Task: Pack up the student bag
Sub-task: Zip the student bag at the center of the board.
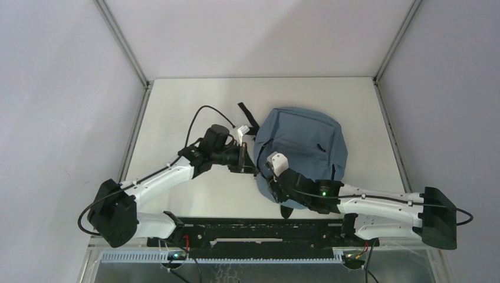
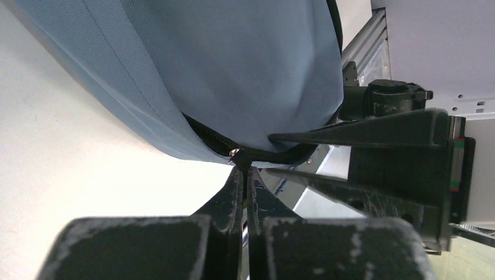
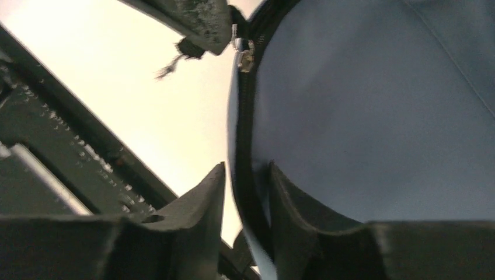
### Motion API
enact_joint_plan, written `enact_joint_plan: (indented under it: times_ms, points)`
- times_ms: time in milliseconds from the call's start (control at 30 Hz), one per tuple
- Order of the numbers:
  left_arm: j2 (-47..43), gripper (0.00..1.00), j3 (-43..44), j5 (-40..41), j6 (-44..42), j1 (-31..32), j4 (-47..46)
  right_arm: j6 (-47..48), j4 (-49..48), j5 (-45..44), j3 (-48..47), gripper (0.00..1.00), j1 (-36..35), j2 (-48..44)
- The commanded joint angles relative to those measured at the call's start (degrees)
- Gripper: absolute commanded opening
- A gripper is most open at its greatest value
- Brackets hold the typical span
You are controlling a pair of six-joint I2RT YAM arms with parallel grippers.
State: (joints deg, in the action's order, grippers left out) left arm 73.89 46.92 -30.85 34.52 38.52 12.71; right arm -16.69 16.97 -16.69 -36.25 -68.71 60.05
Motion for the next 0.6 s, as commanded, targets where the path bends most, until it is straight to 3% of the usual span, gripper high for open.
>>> enact_joint_plan:
  times_ms: [0,33,67,567]
  points:
    - [-0.88,0.00,1.91,-1.93,-0.34,-1.98,-2.00,-0.70,-2.63,-8.66,-1.17,0.16,-1.19,0.64]
    - [-0.72,0.00,2.13,-1.93,-0.29,-2.81,-1.77,-1.63,-1.49,-9.01,-1.20,0.01,-1.43,0.08]
    - [-0.57,0.00,2.44,-1.93,-0.10,-3.81,-1.77,-2.59,-0.35,-9.85,-1.03,0.00,-1.96,-0.59]
    - [18.61,0.00,22.88,0.10,-0.69,-11.84,1.39,-17.94,13.69,-18.74,0.83,0.00,-16.64,-4.63]
